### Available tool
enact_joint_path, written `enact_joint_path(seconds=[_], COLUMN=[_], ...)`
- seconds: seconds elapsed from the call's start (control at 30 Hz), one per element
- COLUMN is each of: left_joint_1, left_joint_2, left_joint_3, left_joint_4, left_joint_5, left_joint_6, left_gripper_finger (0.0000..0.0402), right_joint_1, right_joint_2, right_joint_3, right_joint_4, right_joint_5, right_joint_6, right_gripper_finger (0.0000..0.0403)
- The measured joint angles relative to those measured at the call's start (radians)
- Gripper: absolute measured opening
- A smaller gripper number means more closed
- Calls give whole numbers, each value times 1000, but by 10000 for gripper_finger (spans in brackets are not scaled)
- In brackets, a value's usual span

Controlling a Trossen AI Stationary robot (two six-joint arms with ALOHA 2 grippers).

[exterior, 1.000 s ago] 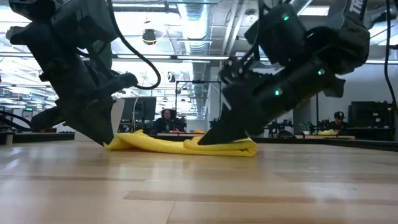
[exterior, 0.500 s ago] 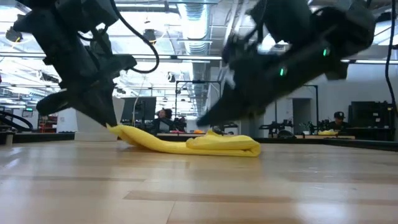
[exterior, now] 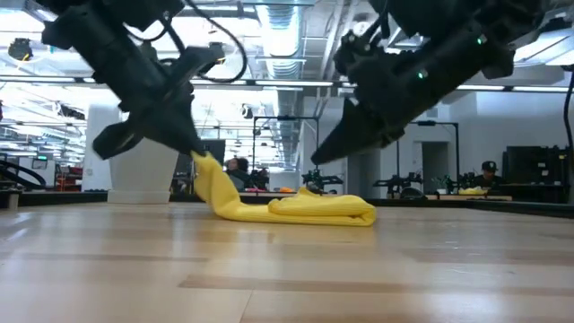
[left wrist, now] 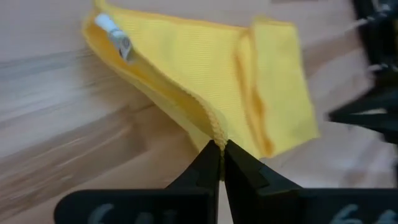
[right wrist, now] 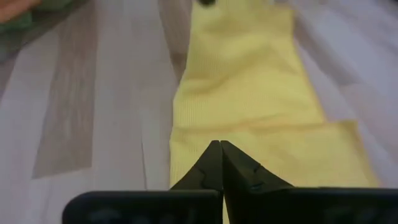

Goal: Fold microfiber towels
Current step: Fold the yellow microfiber towel

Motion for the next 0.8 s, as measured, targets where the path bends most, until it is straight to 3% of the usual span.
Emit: enact_joint_path(seconds=[0.33, 0.63, 0.8], left_joint_1=[20, 37, 50], left_joint_2=[35, 230, 326], left_joint_3=[140, 292, 394], left_joint_4=[3, 4, 2], left_joint_5=[71, 183, 217], left_joint_6=[158, 275, 326], left_gripper_finger=[2, 2, 2], right_joint_1=[21, -2, 10], right_joint_2=[68, 42, -41], right_joint_3=[1, 1, 2], right_joint_4=[-19, -25, -131], right_joint_5=[-6, -5, -5], right_joint_6=[69, 62, 72], right_gripper_finger=[18, 29, 20])
